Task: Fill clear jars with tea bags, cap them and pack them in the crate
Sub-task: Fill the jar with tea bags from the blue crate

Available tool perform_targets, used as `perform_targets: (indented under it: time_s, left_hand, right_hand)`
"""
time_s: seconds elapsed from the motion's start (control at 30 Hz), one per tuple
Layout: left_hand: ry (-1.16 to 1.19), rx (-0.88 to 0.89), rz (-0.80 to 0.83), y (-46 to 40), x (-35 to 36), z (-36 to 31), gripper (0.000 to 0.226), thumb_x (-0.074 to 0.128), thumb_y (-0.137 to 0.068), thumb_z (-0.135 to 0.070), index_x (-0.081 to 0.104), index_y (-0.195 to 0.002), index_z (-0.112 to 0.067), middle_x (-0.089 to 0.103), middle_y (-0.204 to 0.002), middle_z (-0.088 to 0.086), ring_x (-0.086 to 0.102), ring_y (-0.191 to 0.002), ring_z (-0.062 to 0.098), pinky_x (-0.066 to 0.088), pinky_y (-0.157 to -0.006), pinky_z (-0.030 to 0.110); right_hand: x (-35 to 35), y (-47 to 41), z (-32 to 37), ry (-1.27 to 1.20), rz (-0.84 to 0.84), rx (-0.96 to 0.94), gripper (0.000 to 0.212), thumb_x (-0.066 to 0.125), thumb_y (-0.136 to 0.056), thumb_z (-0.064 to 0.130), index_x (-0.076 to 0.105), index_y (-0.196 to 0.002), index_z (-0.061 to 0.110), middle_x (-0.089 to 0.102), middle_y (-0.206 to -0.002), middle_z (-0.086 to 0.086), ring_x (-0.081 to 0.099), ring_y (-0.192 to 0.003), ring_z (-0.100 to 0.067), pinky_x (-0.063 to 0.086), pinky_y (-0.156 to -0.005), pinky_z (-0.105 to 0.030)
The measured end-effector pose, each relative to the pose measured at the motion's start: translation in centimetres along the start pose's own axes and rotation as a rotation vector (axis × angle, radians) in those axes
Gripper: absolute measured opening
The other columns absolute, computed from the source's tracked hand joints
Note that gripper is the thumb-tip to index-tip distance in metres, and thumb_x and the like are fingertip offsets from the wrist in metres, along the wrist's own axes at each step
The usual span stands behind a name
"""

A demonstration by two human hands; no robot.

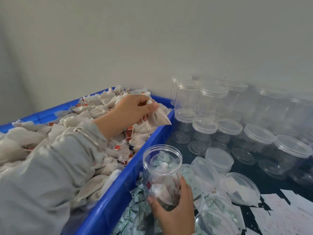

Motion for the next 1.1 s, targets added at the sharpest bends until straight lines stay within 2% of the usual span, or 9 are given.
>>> perform_targets:
  time_s: [0.13,0.3,0.47,0.53,0.7,0.8,0.87,0.97,1.1]
  left_hand:
    - [0.099,-0.017,0.135,3.6,1.5,-0.9,0.029,0.068,-0.085,-0.026,0.066,-0.056,-0.029,0.054,-0.047,-0.009,0.041,-0.037,0.000,0.034,-0.039,0.011]
    - [-0.182,0.036,0.283,4.9,3.2,-0.9,0.012,0.077,-0.076,-0.030,0.072,-0.070,-0.020,0.054,-0.046,-0.018,0.045,-0.042,-0.005,0.034,-0.049,0.003]
    - [-0.123,-0.006,0.446,5.3,3.7,-0.4,0.016,0.075,-0.074,-0.038,0.073,-0.072,-0.022,0.063,-0.056,-0.011,0.050,-0.047,-0.003,0.040,-0.054,0.005]
    - [-0.117,-0.024,0.460,5.1,3.3,0.1,0.026,0.070,-0.076,-0.044,0.072,-0.068,-0.020,0.057,-0.054,-0.006,0.042,-0.043,0.001,0.038,-0.049,0.008]
    - [-0.071,-0.169,0.098,2.9,0.2,3.0,0.025,0.066,-0.084,-0.032,0.071,-0.061,-0.027,0.066,-0.055,-0.008,0.041,-0.037,0.000,0.040,-0.042,0.011]
    - [-0.170,-0.212,-0.193,1.6,-2.5,5.7,0.019,0.066,-0.086,-0.024,0.067,-0.068,-0.031,0.068,-0.064,-0.007,0.053,-0.051,0.003,0.048,-0.055,0.020]
    - [-0.357,-0.201,-0.227,1.1,-3.3,7.3,0.018,0.060,-0.088,-0.020,0.062,-0.077,-0.034,0.063,-0.076,-0.011,0.054,-0.060,0.004,0.045,-0.055,0.021]
    - [-0.581,-0.217,-0.085,0.9,-2.5,8.8,0.013,0.054,-0.090,-0.017,0.060,-0.094,-0.028,0.055,-0.081,-0.014,0.055,-0.063,0.005,0.042,-0.050,0.017]
    - [-0.818,-0.257,0.333,1.6,0.6,10.1,0.028,0.050,-0.093,-0.015,0.061,-0.118,-0.020,0.061,-0.111,-0.001,0.056,-0.083,0.008,0.045,-0.072,0.021]
  right_hand:
    - [-0.1,0.1,-0.1,0.048,0.024,-0.008,0.111,0.076,-0.038,0.066,0.033,-0.138,0.040,0.041,-0.122,0.026,0.044,-0.118,-0.001,0.043,-0.100,-0.034]
    - [-0.2,0.0,-0.1,0.037,0.001,-0.028,0.097,0.074,-0.037,0.067,0.031,-0.124,0.056,0.041,-0.119,0.029,0.042,-0.113,0.010,0.039,-0.093,-0.019]
    - [-0.2,-0.2,-0.4,0.047,-0.008,-0.028,0.107,0.074,-0.038,0.065,0.035,-0.135,0.043,0.043,-0.121,0.027,0.044,-0.115,0.006,0.042,-0.096,-0.025]
    - [-0.3,-0.1,-0.6,0.050,-0.008,-0.023,0.106,0.074,-0.038,0.065,0.037,-0.134,0.041,0.043,-0.121,0.025,0.045,-0.113,0.007,0.042,-0.091,-0.016]
    - [-0.2,-0.1,-0.4,-0.022,-0.002,-0.029,0.091,0.079,-0.039,0.059,0.039,-0.120,0.050,0.043,-0.118,0.023,0.041,-0.103,0.026,0.036,-0.073,0.006]
    - [-0.2,-0.1,-0.2,-0.018,0.001,-0.023,0.086,0.078,-0.038,0.061,0.035,-0.112,0.063,0.041,-0.116,0.031,0.039,-0.103,0.029,0.037,-0.071,0.006]
    - [-0.2,-0.2,-0.1,0.003,-0.015,-0.049,0.084,0.077,-0.038,0.061,0.033,-0.108,0.074,0.044,-0.112,0.038,0.040,-0.104,0.028,0.037,-0.071,0.006]
    - [-0.2,-0.1,-0.3,0.026,-0.018,-0.047,0.087,0.076,-0.038,0.065,0.031,-0.113,0.071,0.040,-0.112,0.040,0.040,-0.106,0.023,0.039,-0.073,0.002]
    - [-0.2,0.0,-0.5,0.015,-0.002,-0.044,0.094,0.079,-0.040,0.061,0.035,-0.123,0.052,0.041,-0.119,0.027,0.041,-0.106,0.021,0.039,-0.076,0.001]
Point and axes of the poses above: each hand's wrist, its own y-axis away from the middle knuckle, its own x-axis out of the palm, z = x × y, the point moved 4 cm from there along -y, towards the middle knuckle
